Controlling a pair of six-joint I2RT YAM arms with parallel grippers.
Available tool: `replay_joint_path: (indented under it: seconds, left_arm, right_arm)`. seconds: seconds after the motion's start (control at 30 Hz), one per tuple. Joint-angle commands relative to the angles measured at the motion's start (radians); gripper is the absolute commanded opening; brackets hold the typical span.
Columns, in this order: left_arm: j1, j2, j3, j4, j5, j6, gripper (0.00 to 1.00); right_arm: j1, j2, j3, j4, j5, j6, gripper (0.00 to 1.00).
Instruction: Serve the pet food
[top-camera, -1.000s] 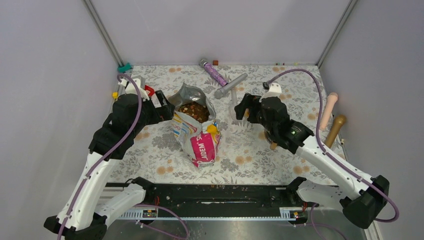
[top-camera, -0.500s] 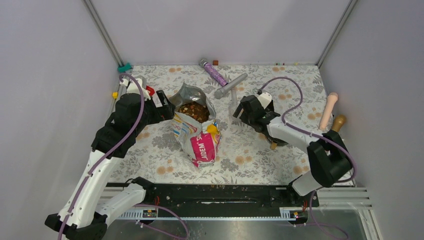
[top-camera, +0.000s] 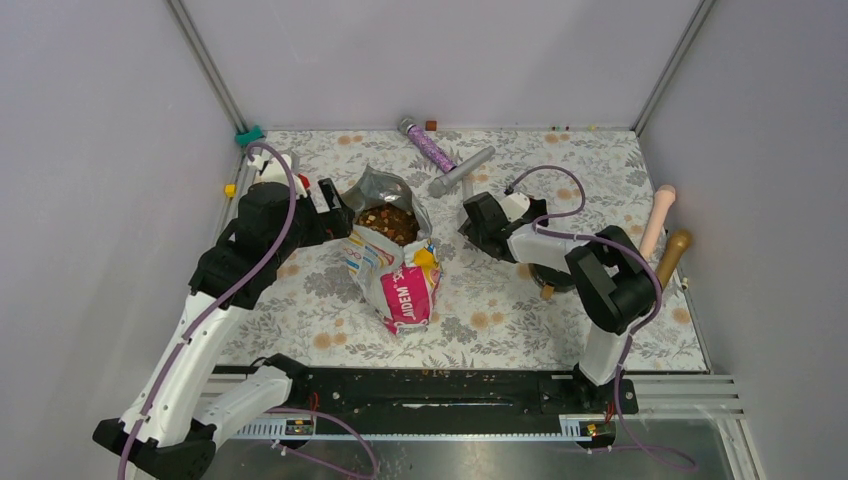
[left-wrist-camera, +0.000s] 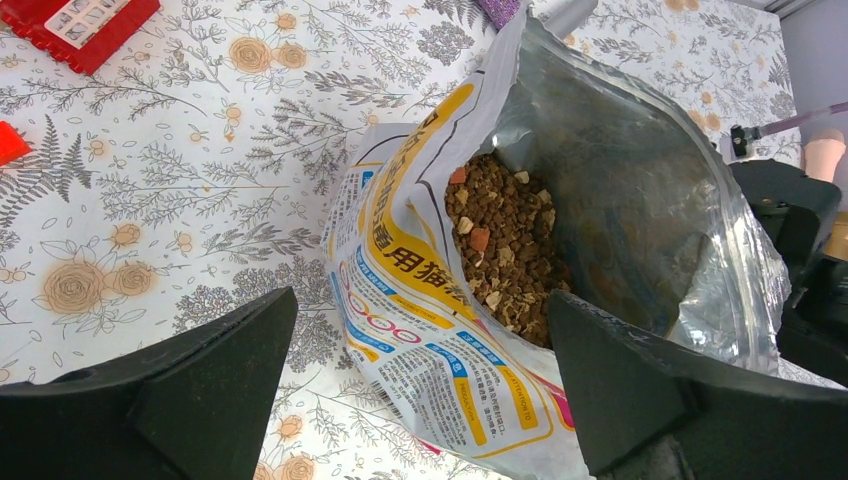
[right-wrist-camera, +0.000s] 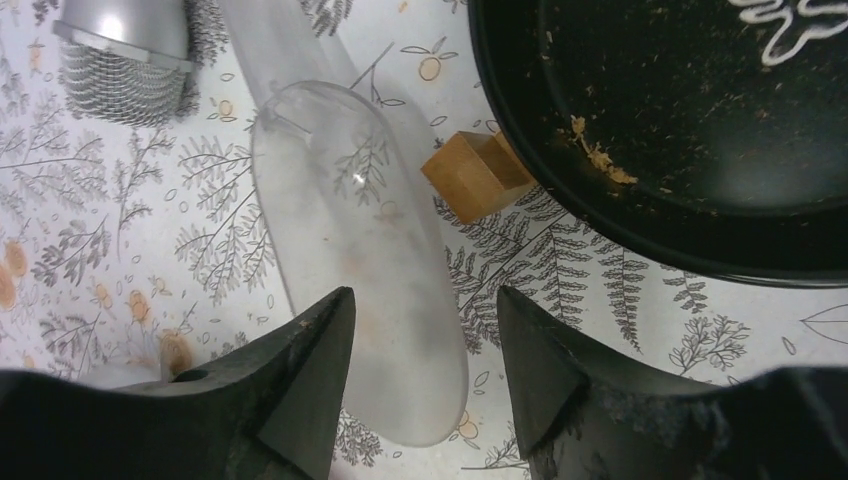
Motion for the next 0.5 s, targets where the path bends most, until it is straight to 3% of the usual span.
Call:
replay_joint_path:
  seconds: [0.0,0.2,0.37,0.47]
  left_arm:
    - [0.007,0.003,-0.001,0.049,0.0,0.005,0.99]
    - [0.006,0.003,0.001,0.046,-0.014,0.004,0.99]
    - [0.006,0.001,0.002,0.04,-0.041,0.008,0.99]
    - [0.006,-0.004,0.002,0.041,-0.043,0.007,0.99]
  right_arm:
    - [-0.001,0.044,0.022,0.052,0.043,0.112,0.58]
    - [-0.002,0.047,-0.028,0.143,0.035,0.12,0.29]
    - [-0.001,-0.051,-0.148,0.336,0.024,0.065,0.01]
    - [-0.002,-0.166,-0.257,0.422,0.045,0.051,0.0]
